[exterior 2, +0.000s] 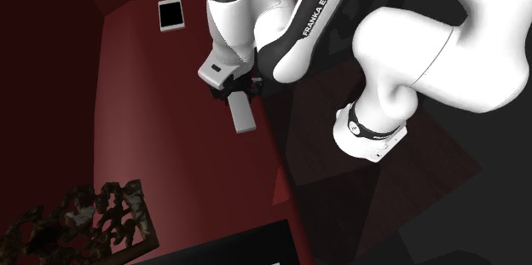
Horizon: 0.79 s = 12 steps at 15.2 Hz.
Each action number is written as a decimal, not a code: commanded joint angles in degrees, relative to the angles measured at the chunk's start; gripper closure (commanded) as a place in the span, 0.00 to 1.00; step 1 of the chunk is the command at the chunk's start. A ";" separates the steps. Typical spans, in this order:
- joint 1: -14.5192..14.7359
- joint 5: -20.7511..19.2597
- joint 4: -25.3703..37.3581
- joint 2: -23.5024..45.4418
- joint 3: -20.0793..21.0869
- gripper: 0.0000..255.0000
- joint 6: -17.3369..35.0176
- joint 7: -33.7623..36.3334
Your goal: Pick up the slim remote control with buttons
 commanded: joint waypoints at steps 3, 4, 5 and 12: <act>-9.21 -4.87 0.42 -6.03 8.53 1.00 -6.47 3.25; -10.64 -5.50 0.52 -7.47 10.00 1.00 -8.05 3.71; -11.88 -5.99 0.64 -8.88 11.34 1.00 -9.59 4.07; -17.51 -6.74 1.66 -17.43 18.60 1.00 -19.46 5.09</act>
